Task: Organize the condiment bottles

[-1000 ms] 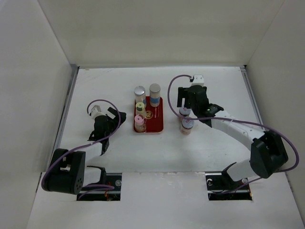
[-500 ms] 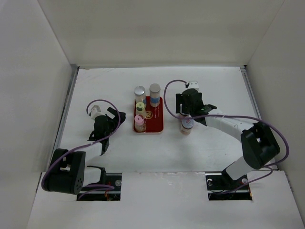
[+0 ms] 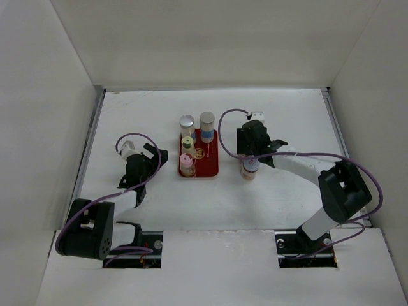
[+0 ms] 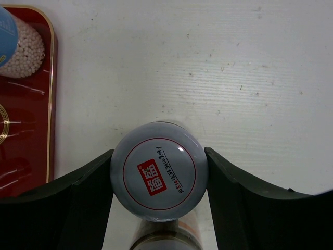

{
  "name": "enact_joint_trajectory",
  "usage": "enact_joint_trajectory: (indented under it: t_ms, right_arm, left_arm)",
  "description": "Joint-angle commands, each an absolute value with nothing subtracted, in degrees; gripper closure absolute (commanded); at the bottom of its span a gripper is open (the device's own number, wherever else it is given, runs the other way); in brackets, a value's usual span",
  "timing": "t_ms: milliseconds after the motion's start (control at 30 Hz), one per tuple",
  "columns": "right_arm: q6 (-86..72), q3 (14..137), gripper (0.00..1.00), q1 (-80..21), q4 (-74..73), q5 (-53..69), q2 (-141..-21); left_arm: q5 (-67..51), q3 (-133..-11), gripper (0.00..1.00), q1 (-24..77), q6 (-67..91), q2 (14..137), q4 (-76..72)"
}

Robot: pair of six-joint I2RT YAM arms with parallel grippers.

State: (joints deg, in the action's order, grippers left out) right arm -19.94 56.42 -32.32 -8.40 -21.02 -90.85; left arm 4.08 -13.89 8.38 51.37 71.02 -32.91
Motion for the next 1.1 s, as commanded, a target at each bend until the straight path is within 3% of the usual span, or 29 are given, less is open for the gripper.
enact_joint_trajectory:
  t_ms: [0,267,767,933,1067]
  right_arm:
    - [-20.4,59.2,0.44,-32.7,-2.8,-22.8,-89.0]
    - [-17.8,66.4,0.49,-38.2,1.8,-23.3,-88.7]
    - [-17.6,82.8,0.49,-44.9,1.8,-20.1,-107.4]
    - [-18.2,82.4,0.43,-45.0,1.6,-20.3,-108.5]
    - [-18.5,80.9,0.30,-45.1,1.6,-20.5,-108.2]
  left_arm:
    - [3.8,-14.1,0.00,8.5,50.7,70.0,-35.8]
    - [2.6,-13.8,0.00,8.0,50.9,69.3,-35.9]
    - [1.5,-13.6,0.00,8.2,51.3,69.2,-36.0]
    - [1.8,-13.7,0.00,8.3,51.3,69.5,-36.0]
    - [2.3,-13.8,0.00,8.7,51.3,69.2,-36.0]
